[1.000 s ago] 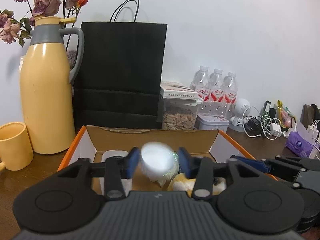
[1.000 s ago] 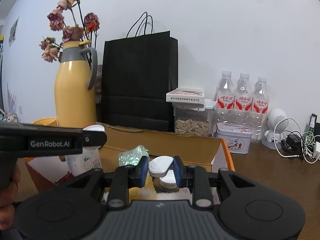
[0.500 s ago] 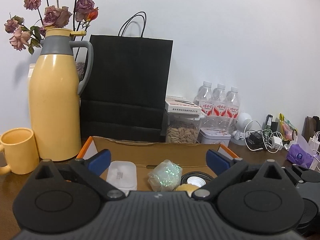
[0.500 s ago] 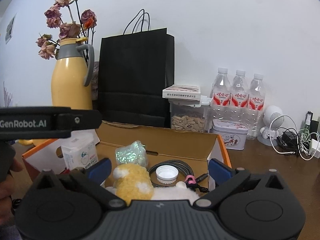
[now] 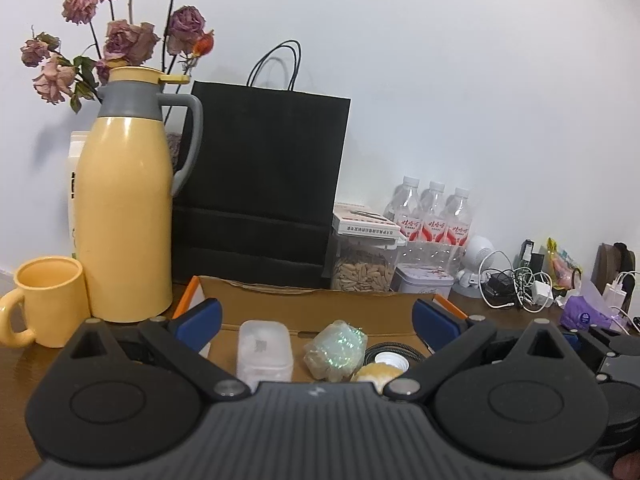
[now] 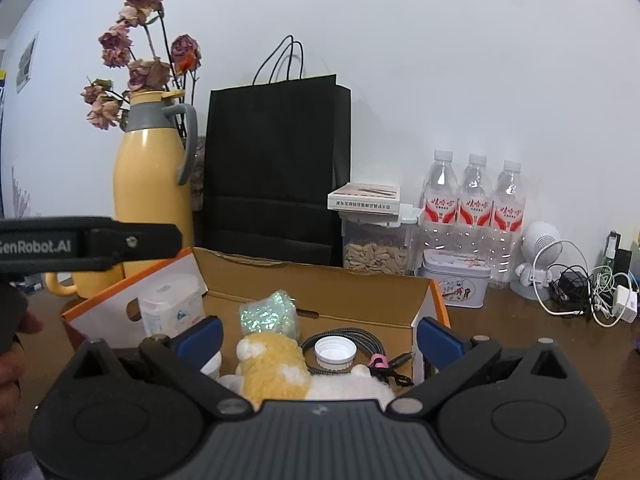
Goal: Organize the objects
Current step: 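Move both tools back toward the purple cloth pouch beside the box, then lower the left gripper onto the purple cloth pouch and close it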
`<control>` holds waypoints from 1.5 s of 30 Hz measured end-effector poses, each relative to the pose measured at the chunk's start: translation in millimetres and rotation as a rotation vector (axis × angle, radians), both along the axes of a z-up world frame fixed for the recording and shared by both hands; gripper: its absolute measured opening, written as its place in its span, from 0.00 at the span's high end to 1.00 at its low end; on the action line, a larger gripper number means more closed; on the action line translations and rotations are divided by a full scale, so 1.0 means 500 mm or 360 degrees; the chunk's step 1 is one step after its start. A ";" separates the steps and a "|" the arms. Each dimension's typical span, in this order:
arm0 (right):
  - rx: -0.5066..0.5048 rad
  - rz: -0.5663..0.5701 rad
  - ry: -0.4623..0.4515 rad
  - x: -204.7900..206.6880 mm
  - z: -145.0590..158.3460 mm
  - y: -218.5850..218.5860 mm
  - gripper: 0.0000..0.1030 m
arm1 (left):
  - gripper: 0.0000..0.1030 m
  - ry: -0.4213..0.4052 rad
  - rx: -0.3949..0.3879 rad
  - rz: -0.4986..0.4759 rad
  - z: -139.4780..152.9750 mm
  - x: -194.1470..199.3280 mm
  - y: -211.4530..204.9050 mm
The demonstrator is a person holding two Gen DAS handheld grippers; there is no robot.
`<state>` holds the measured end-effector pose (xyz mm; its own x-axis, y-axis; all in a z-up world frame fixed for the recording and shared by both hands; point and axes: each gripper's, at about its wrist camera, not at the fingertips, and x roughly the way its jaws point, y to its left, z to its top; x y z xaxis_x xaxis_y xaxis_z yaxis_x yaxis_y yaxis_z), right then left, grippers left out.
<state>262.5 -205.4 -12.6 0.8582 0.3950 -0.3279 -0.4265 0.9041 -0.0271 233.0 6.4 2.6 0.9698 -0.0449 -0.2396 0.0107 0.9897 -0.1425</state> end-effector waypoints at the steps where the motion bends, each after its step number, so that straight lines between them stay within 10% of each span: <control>1: -0.0005 0.0002 -0.0003 -0.006 0.000 -0.003 0.00 | 0.00 -0.0001 0.0000 0.0001 -0.001 -0.006 0.004; 45: -0.0099 -0.0052 0.0144 -0.176 -0.083 -0.074 0.00 | 0.00 0.0223 -0.0007 0.0042 -0.092 -0.206 0.050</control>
<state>174.6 -242.6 -54.0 0.8360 0.3439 -0.4276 -0.4001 0.9153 -0.0461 130.1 31.6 -43.1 0.9276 -0.0212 -0.3729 -0.0356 0.9888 -0.1450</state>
